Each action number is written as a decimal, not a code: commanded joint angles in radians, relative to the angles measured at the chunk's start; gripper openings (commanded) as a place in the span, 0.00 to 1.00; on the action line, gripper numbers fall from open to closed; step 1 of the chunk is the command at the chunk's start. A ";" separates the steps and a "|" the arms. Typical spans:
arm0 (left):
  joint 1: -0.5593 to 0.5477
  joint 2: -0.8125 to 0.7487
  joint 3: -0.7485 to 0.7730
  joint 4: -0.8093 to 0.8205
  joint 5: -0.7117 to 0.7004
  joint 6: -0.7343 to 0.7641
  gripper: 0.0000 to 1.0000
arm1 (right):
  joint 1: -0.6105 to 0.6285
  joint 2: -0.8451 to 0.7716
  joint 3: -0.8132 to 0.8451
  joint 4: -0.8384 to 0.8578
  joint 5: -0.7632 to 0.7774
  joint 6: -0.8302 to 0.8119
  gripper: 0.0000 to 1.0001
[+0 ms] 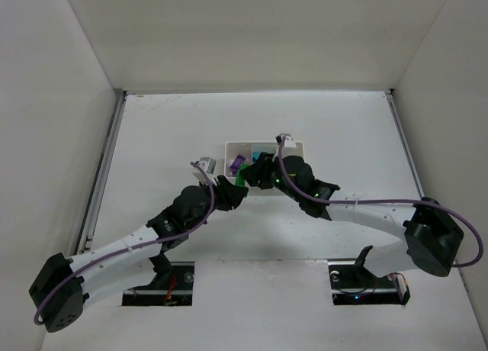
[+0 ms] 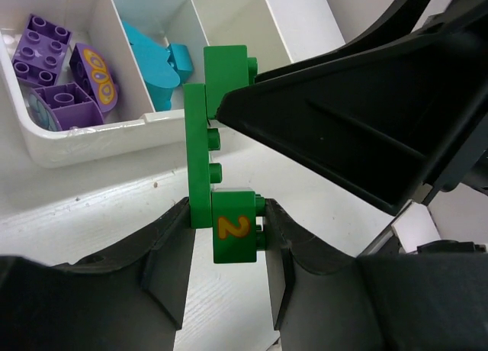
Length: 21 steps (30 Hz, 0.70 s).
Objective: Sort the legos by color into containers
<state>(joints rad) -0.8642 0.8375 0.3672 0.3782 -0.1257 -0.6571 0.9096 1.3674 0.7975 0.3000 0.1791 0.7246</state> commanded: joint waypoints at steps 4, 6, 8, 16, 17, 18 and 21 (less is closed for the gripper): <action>0.004 -0.009 0.049 0.051 -0.015 0.030 0.17 | -0.010 -0.007 0.020 0.105 -0.024 0.018 0.41; 0.004 -0.009 0.044 0.047 -0.023 0.034 0.17 | -0.011 -0.019 0.008 0.106 -0.023 0.010 0.39; 0.020 -0.008 0.036 0.045 -0.031 0.030 0.17 | -0.021 -0.045 -0.017 0.108 -0.017 0.013 0.39; 0.115 -0.061 0.024 -0.038 -0.028 0.002 0.16 | -0.094 -0.148 -0.089 0.106 -0.072 -0.005 0.38; 0.126 -0.067 0.026 -0.047 -0.029 0.002 0.16 | -0.102 -0.151 -0.090 0.106 -0.082 -0.008 0.38; 0.133 -0.074 0.022 -0.048 -0.034 0.001 0.16 | -0.107 -0.148 -0.090 0.106 -0.093 -0.016 0.38; 0.149 -0.081 0.024 -0.041 -0.031 -0.010 0.16 | -0.113 -0.096 -0.058 0.090 -0.102 -0.037 0.39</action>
<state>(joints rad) -0.7284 0.7799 0.3706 0.3233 -0.1497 -0.6567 0.7998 1.2423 0.7136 0.3477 0.1135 0.7189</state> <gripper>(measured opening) 0.347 0.446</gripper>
